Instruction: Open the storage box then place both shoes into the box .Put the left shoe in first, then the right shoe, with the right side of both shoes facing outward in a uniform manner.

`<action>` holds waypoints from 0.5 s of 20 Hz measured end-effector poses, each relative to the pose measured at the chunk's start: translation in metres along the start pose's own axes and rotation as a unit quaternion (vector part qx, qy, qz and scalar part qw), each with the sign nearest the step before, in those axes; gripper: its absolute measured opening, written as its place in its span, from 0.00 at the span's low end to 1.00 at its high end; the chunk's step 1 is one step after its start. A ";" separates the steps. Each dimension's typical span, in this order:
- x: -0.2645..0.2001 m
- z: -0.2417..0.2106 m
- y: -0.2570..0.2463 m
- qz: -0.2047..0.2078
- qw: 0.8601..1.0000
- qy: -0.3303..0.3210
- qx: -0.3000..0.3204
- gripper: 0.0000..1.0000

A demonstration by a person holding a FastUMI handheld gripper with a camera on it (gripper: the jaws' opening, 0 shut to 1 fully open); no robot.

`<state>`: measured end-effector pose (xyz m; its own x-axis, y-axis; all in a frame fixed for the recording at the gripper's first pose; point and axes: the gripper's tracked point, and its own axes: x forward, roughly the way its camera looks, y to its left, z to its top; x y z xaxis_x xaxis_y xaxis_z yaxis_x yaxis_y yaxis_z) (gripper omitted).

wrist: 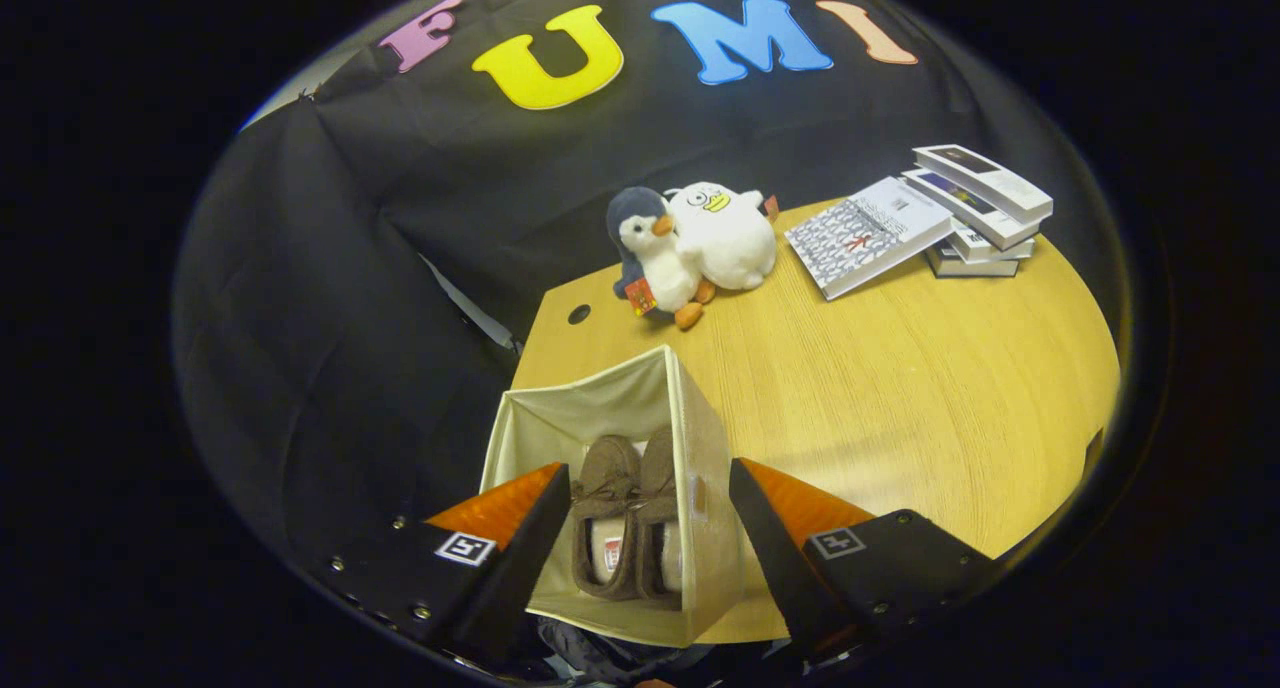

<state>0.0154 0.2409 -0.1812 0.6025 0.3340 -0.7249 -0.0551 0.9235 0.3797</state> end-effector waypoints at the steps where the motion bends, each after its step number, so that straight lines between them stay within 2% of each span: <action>1: -0.009 0.009 -0.001 0.002 1.000 -0.015 -0.011 0.98; 6: -0.051 0.047 -0.019 0.005 0.993 -0.086 -0.079 0.98; 10: -0.094 0.084 -0.042 -0.001 0.979 -0.162 -0.125 0.98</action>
<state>0.0275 0.1550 -0.0806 0.8213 0.2915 -0.4905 -0.2222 0.9552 0.1957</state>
